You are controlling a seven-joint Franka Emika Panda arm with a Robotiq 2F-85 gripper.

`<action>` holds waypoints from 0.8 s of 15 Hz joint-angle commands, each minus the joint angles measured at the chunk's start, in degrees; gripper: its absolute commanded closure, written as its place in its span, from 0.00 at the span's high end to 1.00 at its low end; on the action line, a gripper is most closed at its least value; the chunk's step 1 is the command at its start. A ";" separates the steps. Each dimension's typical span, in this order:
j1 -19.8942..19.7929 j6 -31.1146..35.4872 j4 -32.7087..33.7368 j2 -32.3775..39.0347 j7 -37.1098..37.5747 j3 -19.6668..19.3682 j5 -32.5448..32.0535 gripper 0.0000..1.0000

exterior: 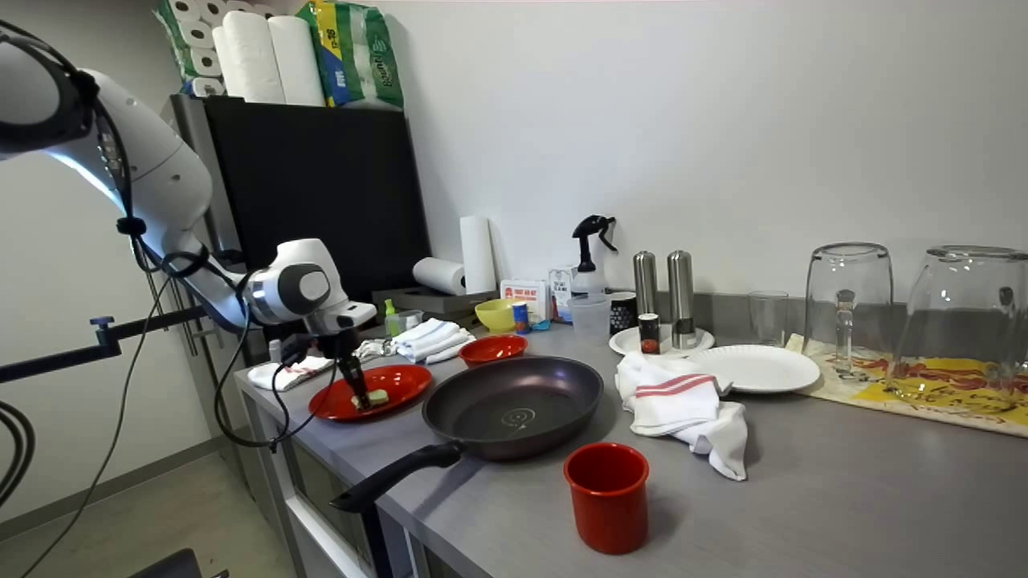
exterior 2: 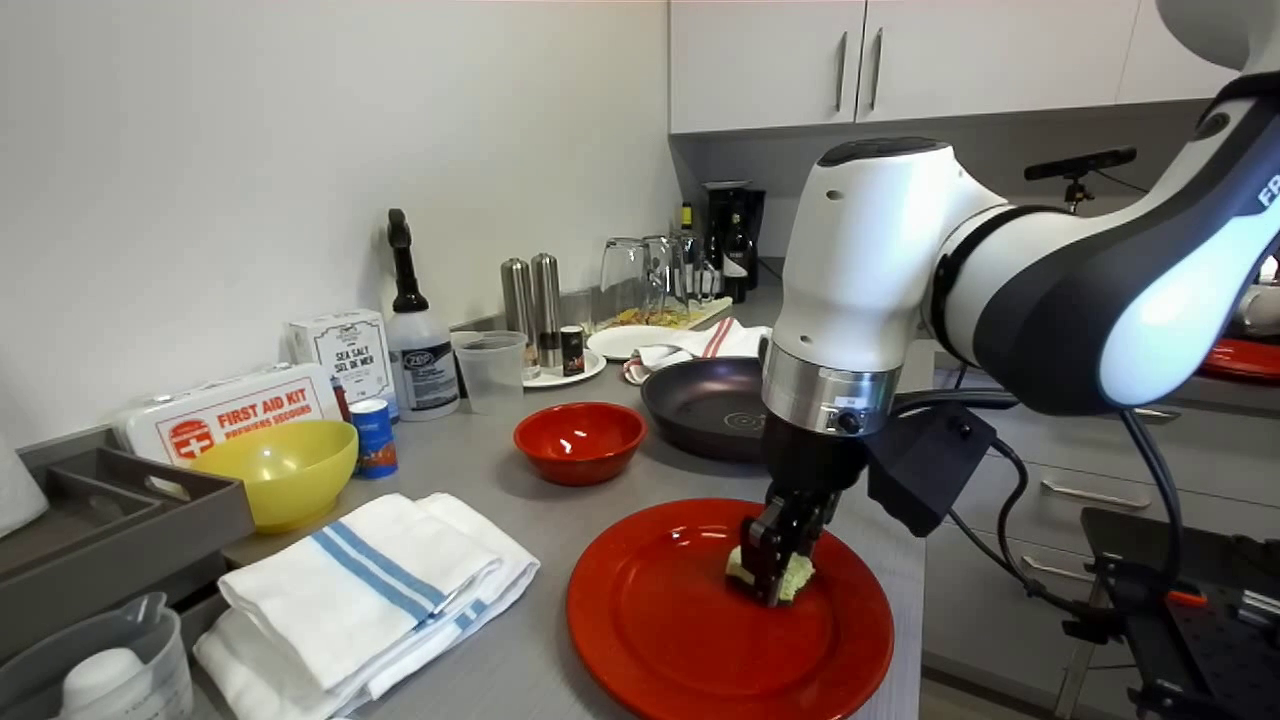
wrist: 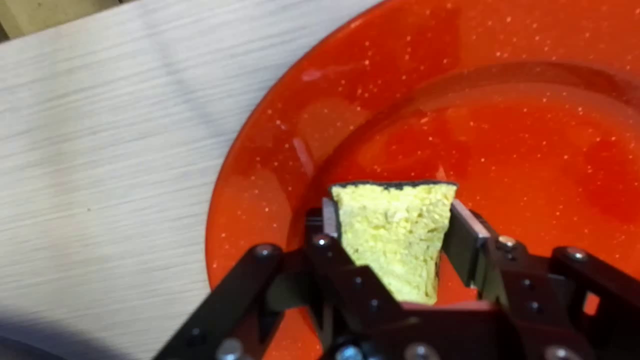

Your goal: Pick up the sponge and clean the red plate

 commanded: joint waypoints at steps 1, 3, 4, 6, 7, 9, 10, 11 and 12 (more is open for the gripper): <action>1.11 -1.26 4.89 4.03 3.05 -1.75 -4.46 0.27; 1.66 -1.58 7.14 6.03 3.97 -2.46 -5.93 0.27; 1.98 -1.90 8.35 7.01 4.24 -2.73 -6.40 0.27; 2.65 -2.79 10.83 8.68 4.52 -2.95 -6.74 0.27; 3.04 -3.24 12.02 9.41 4.49 -2.91 -6.72 0.27; 3.87 -3.82 13.91 10.44 4.15 -2.90 -6.53 0.27; 4.23 -4.08 14.62 10.79 3.96 -2.87 -6.37 0.27; 4.40 -4.51 15.02 10.88 3.57 -2.69 -5.82 0.27; 4.55 -4.91 15.29 10.87 3.21 -2.54 -5.40 0.27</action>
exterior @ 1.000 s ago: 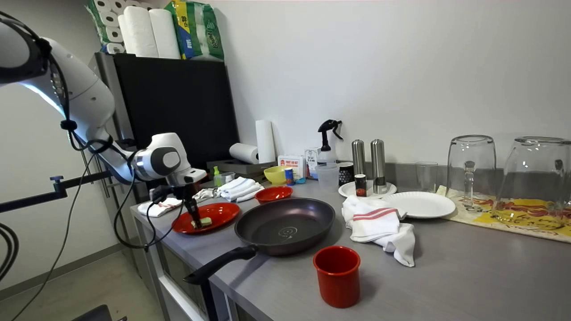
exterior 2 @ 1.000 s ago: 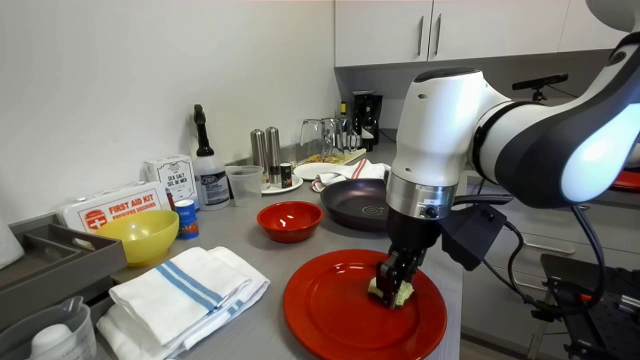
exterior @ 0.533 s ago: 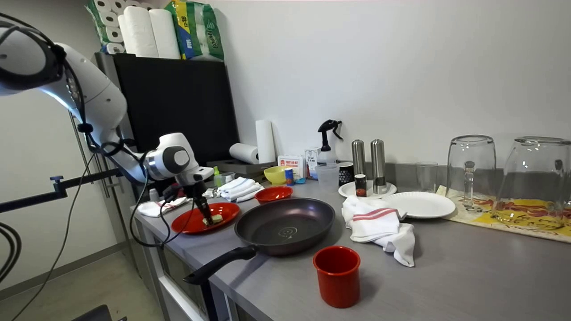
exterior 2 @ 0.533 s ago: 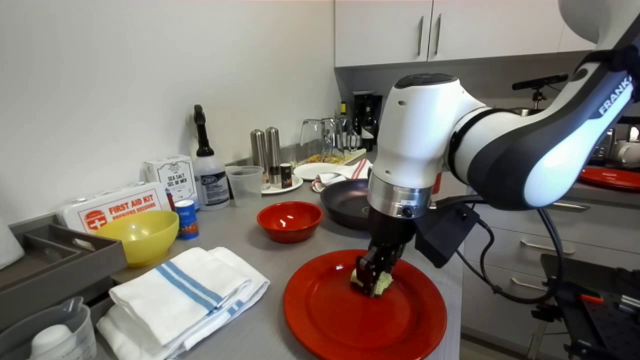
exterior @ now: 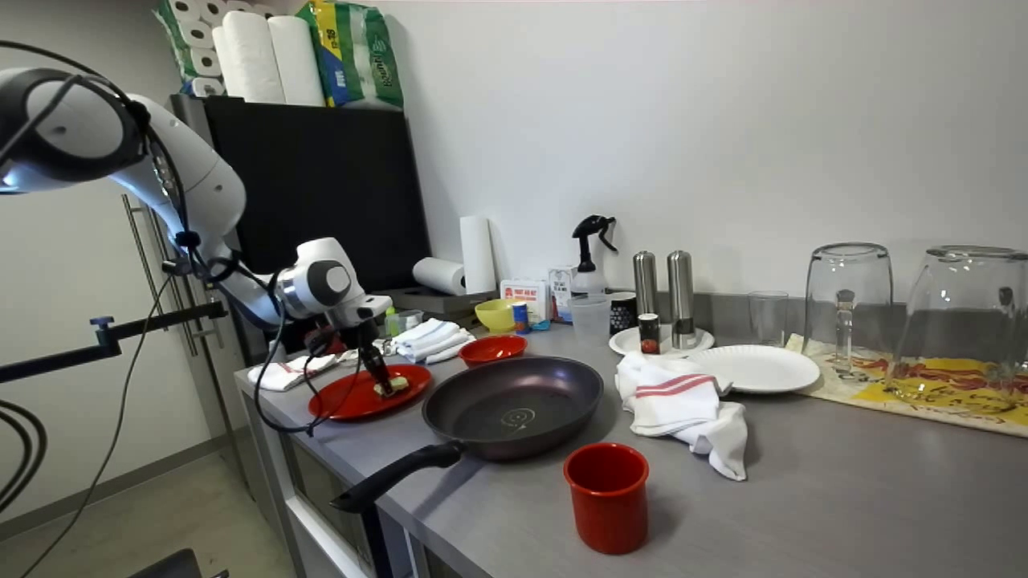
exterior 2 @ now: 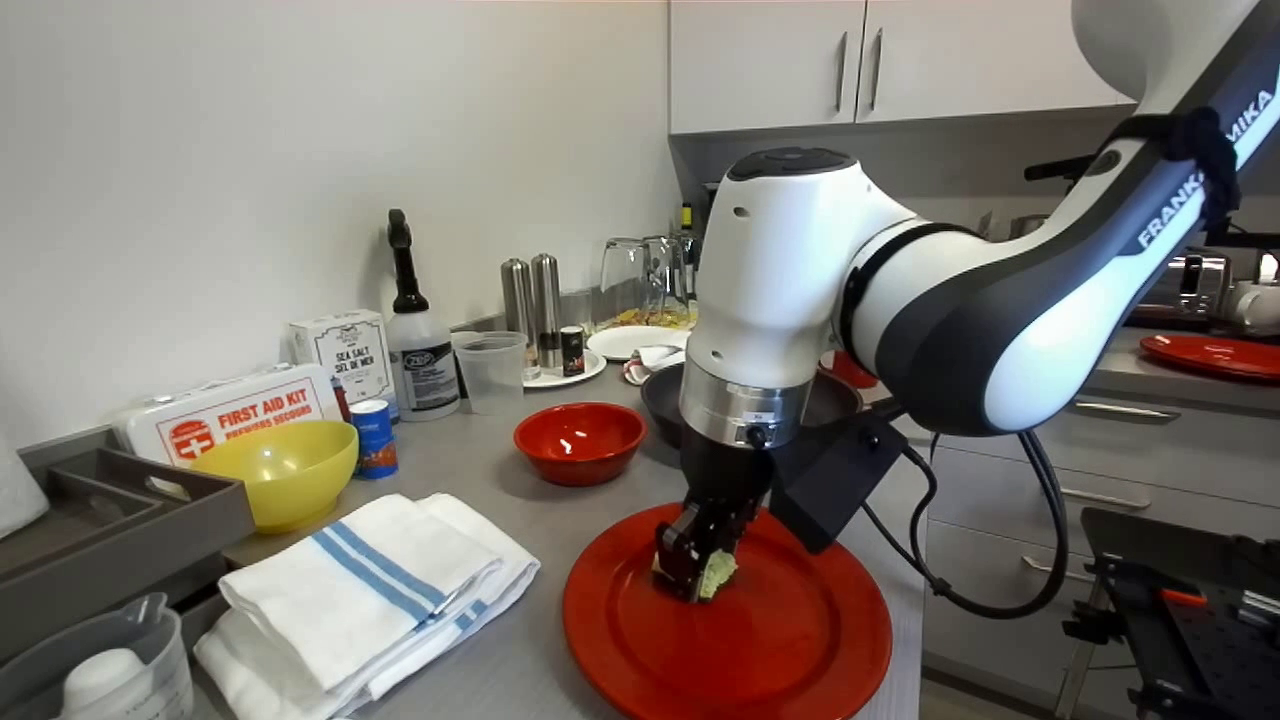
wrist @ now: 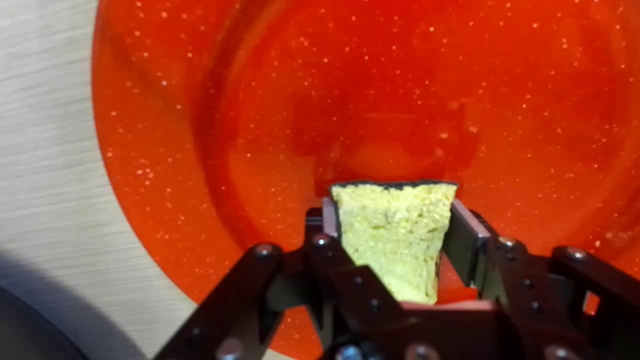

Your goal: Pick up the sponge and clean the red plate

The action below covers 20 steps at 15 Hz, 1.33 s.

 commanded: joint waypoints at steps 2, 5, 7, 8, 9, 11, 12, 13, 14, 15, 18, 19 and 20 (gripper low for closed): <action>1.50 -2.61 2.10 1.52 -0.03 0.06 0.75 0.27; 1.29 -2.71 0.47 0.42 -0.26 0.62 1.82 0.27; 1.32 -2.55 -0.29 -0.37 -0.44 1.10 2.17 0.27; 1.32 -2.50 -0.49 -0.62 -0.59 1.37 2.36 0.27; 1.38 -2.43 -0.61 -0.78 -0.69 1.60 2.40 0.27; 1.47 -2.48 -0.47 -0.89 -0.85 2.07 2.53 0.27; 1.55 -2.46 -0.41 -0.93 -0.85 2.21 2.50 0.27; 1.62 -2.46 -0.38 -0.96 -0.90 2.33 2.49 0.27; 1.68 -2.45 -0.39 -1.04 -0.92 2.43 2.43 0.27; 1.72 -2.45 -0.46 -1.13 -0.96 2.53 2.44 0.27; 1.64 -2.48 -1.28 -1.80 -1.21 2.90 2.79 0.27; 1.57 -2.38 -1.63 -2.07 -1.32 3.14 3.12 0.27; 1.58 -2.34 -1.97 -2.36 -1.38 3.35 3.36 0.27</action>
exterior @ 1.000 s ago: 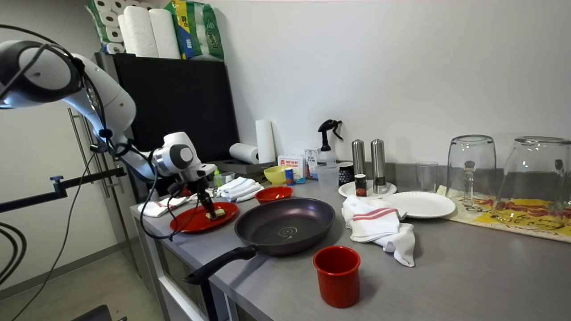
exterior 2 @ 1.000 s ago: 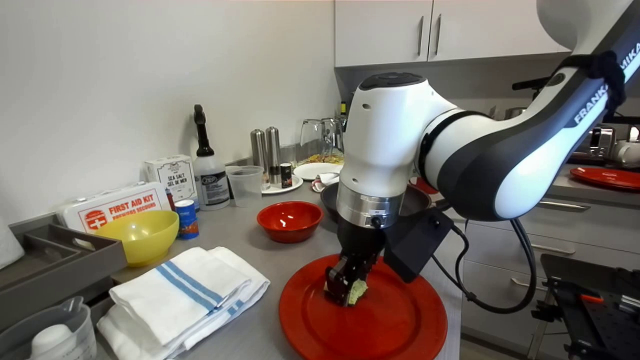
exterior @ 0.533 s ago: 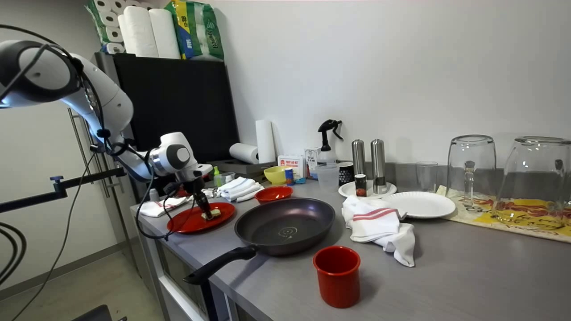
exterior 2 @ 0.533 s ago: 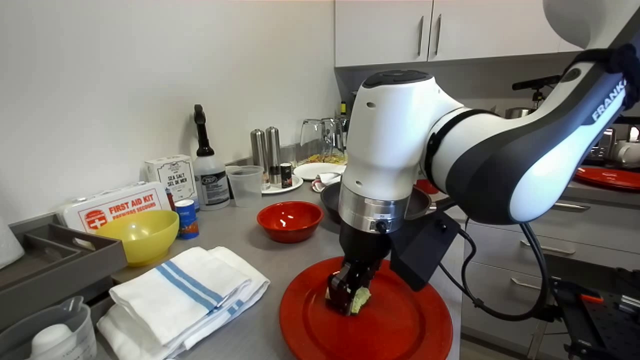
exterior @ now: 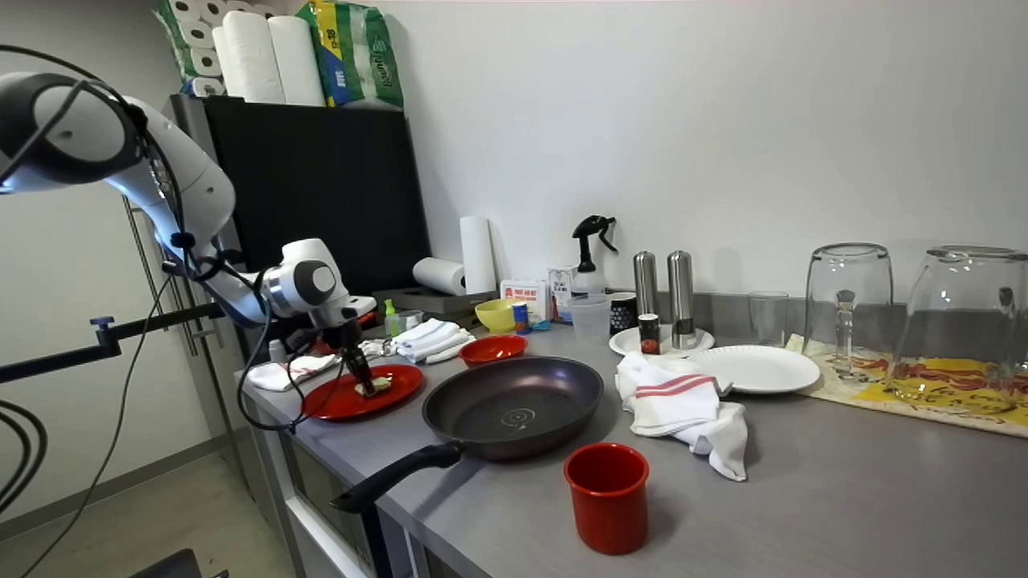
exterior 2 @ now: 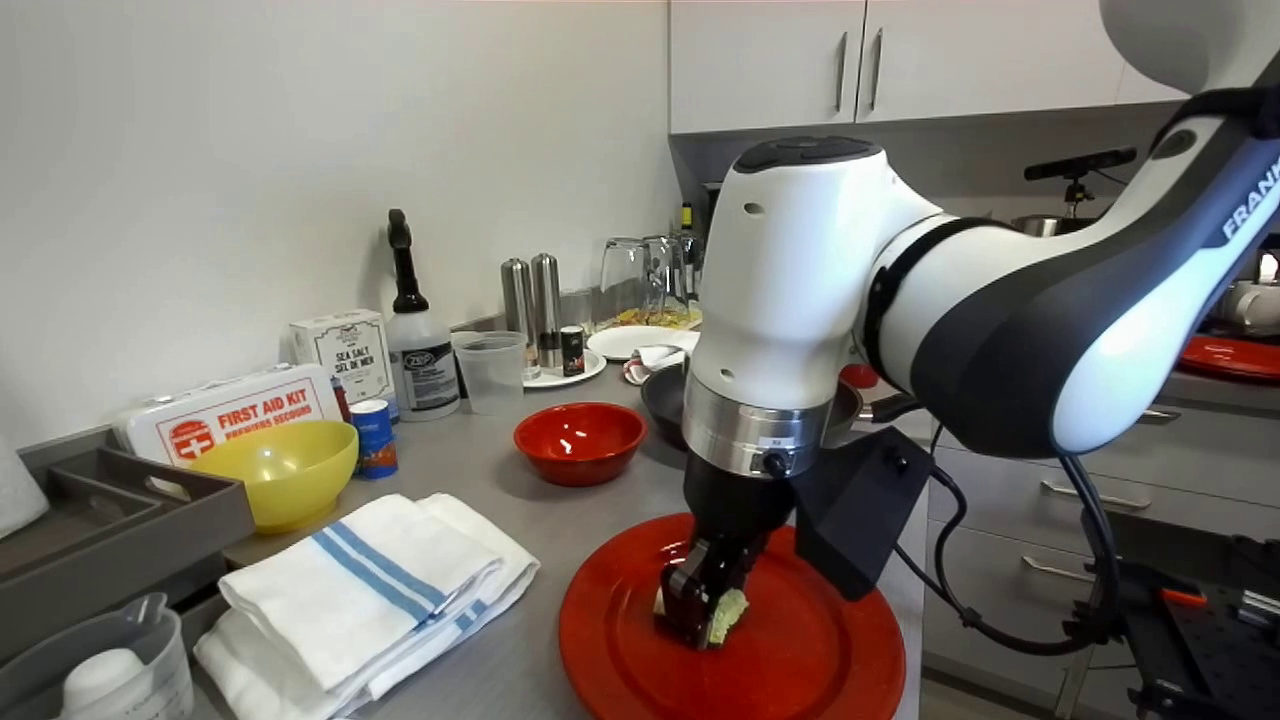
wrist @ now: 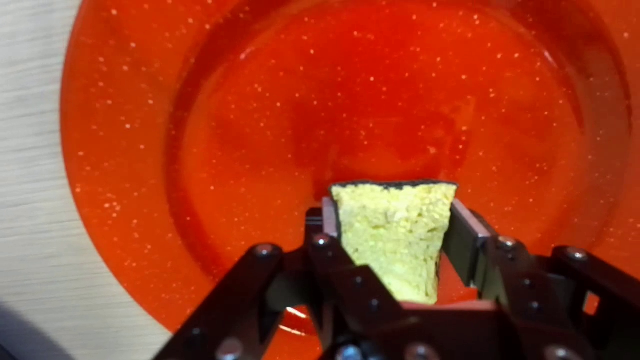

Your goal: Pick up the sponge and clean the red plate

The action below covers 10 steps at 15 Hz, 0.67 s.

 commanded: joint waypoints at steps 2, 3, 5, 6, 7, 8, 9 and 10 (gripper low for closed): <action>0.32 -0.50 -2.72 -2.81 -1.50 1.08 2.39 0.27; 0.35 -0.39 -3.10 -3.18 -1.67 1.39 2.56 0.27; 0.52 0.01 -4.23 -4.16 -1.54 1.87 2.29 0.27; 0.59 0.14 -4.80 -4.56 -1.43 2.05 2.08 0.27; 0.54 0.22 -5.38 -4.91 -1.55 2.31 2.18 0.27; 0.44 0.30 -6.01 -5.37 -1.71 2.57 2.33 0.27; 0.26 0.38 -6.86 -5.94 -2.07 2.94 2.64 0.27; -0.02 0.40 -7.50 -6.31 -2.80 3.45 3.35 0.27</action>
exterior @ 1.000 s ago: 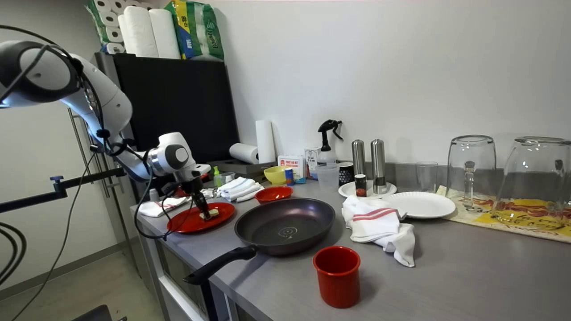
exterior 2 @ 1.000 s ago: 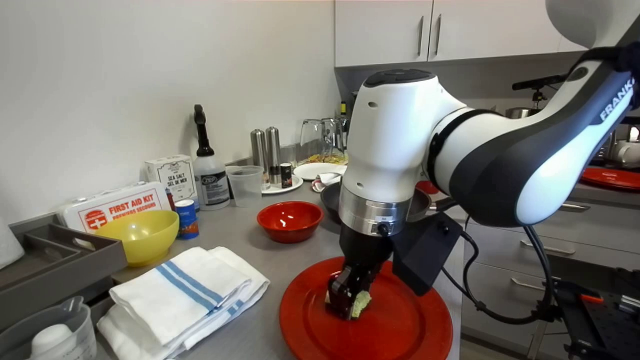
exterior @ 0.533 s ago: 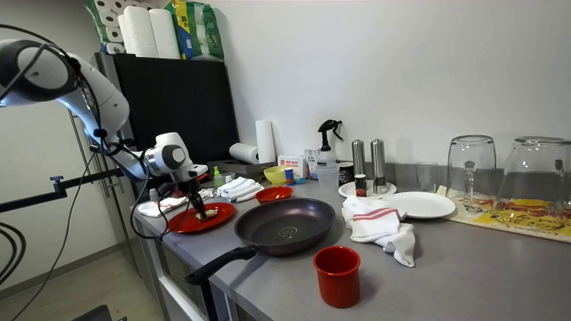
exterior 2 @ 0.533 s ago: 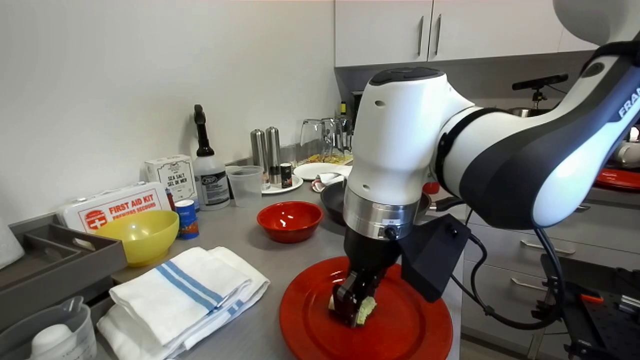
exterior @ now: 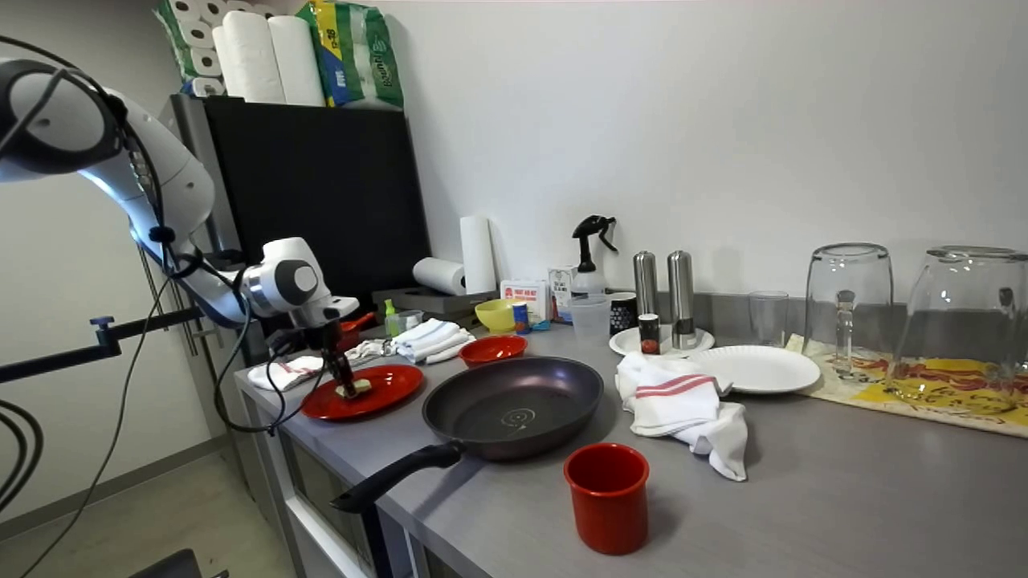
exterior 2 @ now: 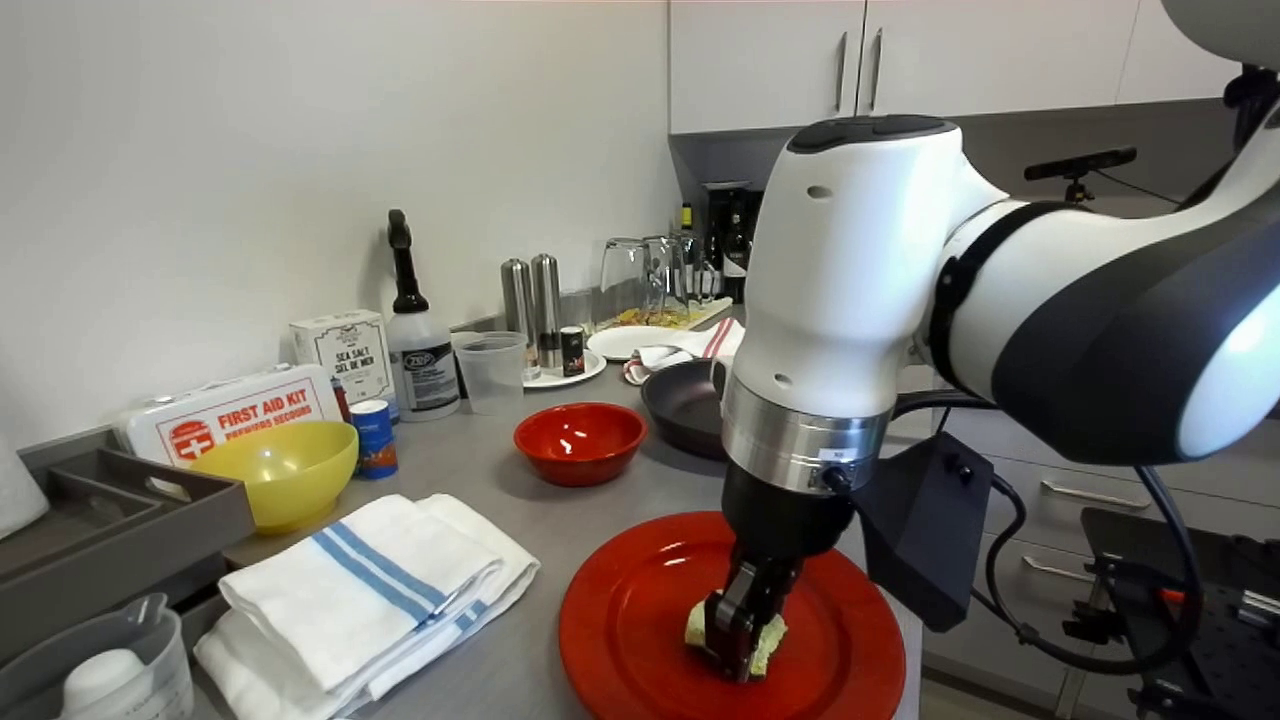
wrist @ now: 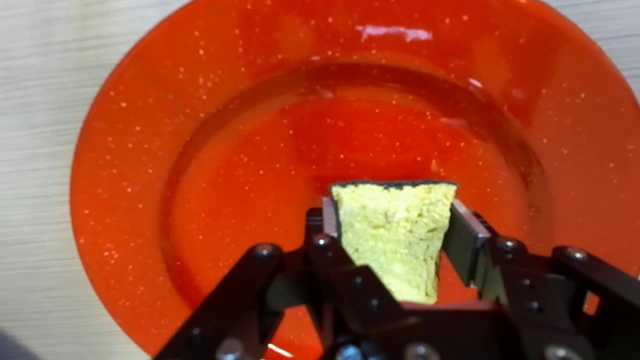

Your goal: Pick up the sponge and clean the red plate

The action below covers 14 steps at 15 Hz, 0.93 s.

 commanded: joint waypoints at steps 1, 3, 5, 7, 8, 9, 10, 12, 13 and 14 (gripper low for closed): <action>-0.60 0.30 -3.93 -3.35 -3.06 1.36 3.28 0.27; -1.05 0.30 -5.10 -4.19 -4.78 2.16 5.49 0.27; -1.26 0.22 -6.09 -5.04 -6.12 2.59 7.31 0.27; -1.29 0.21 -6.85 -5.51 -6.87 2.71 8.39 0.27; -1.32 0.15 -7.13 -5.71 -7.02 2.70 8.73 0.27; -1.39 0.17 -7.38 -5.84 -7.24 2.61 8.94 0.27; -1.40 0.23 -7.54 -5.85 -7.02 2.39 8.68 0.27; -1.79 0.31 -7.64 -5.14 -6.55 2.01 8.77 0.27; -1.86 0.71 -7.84 -4.92 -5.87 1.58 8.08 0.27; -1.82 1.49 -8.03 -4.78 -4.69 0.87 6.72 0.27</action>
